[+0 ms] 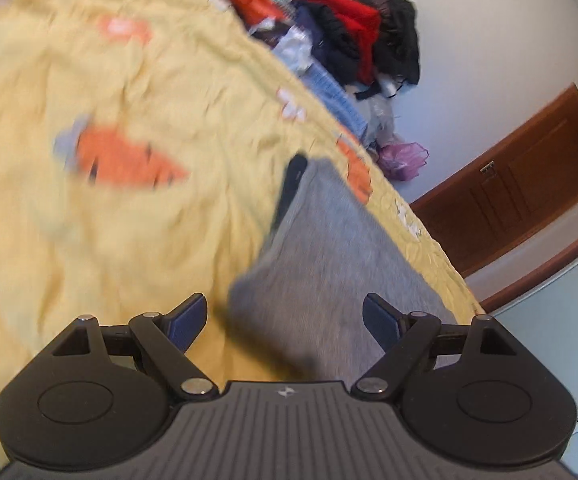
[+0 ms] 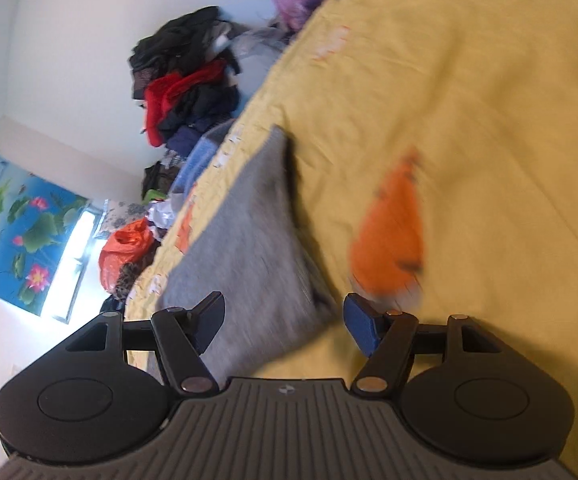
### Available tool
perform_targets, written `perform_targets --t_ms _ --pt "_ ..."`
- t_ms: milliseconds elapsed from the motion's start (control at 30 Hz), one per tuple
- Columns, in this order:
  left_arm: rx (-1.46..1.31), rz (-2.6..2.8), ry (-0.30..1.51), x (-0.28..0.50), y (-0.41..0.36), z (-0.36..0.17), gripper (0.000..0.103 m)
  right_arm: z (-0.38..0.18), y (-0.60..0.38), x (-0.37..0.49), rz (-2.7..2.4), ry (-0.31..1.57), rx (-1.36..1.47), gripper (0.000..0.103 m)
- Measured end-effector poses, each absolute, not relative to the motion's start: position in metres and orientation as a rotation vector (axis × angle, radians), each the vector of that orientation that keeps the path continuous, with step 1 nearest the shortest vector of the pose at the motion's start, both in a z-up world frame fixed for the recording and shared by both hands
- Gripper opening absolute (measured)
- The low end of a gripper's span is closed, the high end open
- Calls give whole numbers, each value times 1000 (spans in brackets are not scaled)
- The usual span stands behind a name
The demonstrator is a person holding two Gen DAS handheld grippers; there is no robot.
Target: Fold small clothes
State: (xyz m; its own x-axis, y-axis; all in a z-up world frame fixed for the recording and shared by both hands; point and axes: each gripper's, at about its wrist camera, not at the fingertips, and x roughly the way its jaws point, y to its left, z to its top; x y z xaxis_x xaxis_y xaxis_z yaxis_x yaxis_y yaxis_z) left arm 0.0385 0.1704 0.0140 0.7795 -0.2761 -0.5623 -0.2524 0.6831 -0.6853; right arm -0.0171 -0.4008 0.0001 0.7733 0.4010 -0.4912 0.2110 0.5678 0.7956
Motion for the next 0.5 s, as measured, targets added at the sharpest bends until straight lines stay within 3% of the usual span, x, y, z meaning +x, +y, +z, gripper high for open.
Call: perform_targets --t_ms 167,300,500 --pt "-885 -3 649 37 161 5 85 -4 -384 -28 84 697 963 72" --pt "-971 -40 626 53 156 -2 86 -3 -365 -3 87 682 944 79" --pt "-1063 -68 608 80 155 -7 86 -5 -333 44 114 686 959 80"
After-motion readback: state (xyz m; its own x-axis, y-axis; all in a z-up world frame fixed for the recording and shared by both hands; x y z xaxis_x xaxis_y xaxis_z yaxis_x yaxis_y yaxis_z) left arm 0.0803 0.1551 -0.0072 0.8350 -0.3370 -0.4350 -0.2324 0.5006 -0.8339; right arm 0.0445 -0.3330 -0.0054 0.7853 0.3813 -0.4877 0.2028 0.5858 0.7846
